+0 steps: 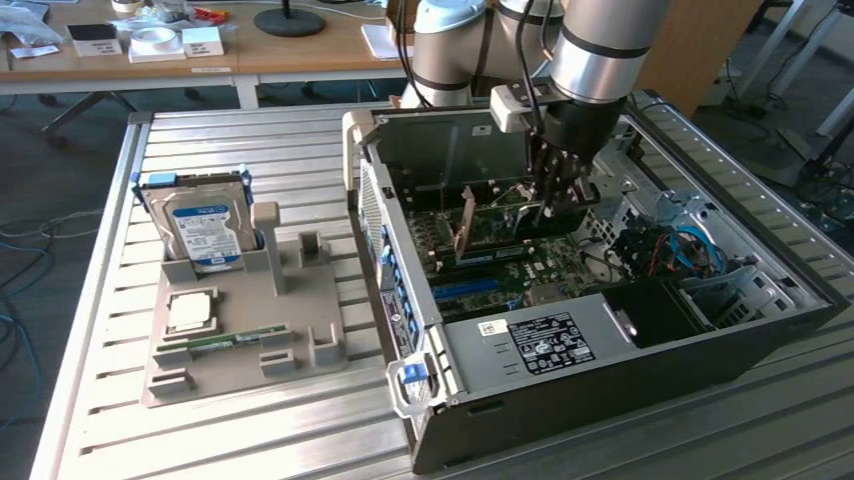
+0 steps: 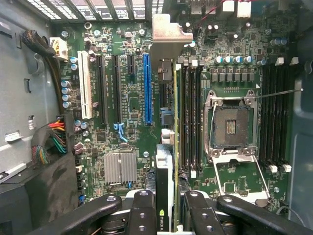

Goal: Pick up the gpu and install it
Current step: 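Insert the gpu into the slot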

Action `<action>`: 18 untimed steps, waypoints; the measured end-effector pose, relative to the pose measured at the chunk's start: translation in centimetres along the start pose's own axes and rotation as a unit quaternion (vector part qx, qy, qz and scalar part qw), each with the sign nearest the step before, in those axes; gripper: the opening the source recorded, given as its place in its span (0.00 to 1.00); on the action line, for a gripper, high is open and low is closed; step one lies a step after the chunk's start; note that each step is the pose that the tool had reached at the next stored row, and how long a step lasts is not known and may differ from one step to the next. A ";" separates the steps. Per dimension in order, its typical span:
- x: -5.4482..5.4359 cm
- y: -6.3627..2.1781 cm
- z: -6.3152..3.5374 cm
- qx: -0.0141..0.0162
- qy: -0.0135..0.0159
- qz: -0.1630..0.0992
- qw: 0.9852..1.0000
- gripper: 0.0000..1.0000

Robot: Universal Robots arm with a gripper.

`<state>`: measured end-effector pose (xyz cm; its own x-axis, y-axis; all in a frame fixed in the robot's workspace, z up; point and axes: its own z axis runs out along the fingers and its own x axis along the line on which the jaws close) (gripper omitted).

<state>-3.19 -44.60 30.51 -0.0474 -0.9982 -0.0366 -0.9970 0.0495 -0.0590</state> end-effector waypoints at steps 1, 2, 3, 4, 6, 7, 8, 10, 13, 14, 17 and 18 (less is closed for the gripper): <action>0.0 0.00 0.00 0.000 0.000 0.000 1.000 0.27; 0.0 0.00 0.04 0.000 0.000 0.000 1.000 0.27; 0.0 0.01 0.11 0.000 0.000 0.000 1.000 0.27; 0.0 0.01 0.17 0.000 0.000 0.000 1.000 0.27; 0.0 0.02 0.29 0.000 0.000 0.000 1.000 0.27; 0.0 0.02 0.32 0.000 0.000 0.000 1.000 0.27; 0.0 0.02 0.32 0.000 0.000 0.000 1.000 0.27; 0.0 0.02 0.34 0.000 0.000 0.000 1.000 0.27; 0.0 0.02 0.35 0.000 0.000 0.000 1.000 0.27; 0.0 0.02 0.37 0.000 0.000 0.000 1.000 0.27; 0.0 0.05 0.53 0.000 0.000 0.000 1.000 0.27; 0.0 0.05 0.58 0.000 0.000 0.000 1.000 0.27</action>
<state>-3.20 -44.58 29.93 -0.0474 -0.9982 -0.0366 -0.9970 0.0495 -0.0594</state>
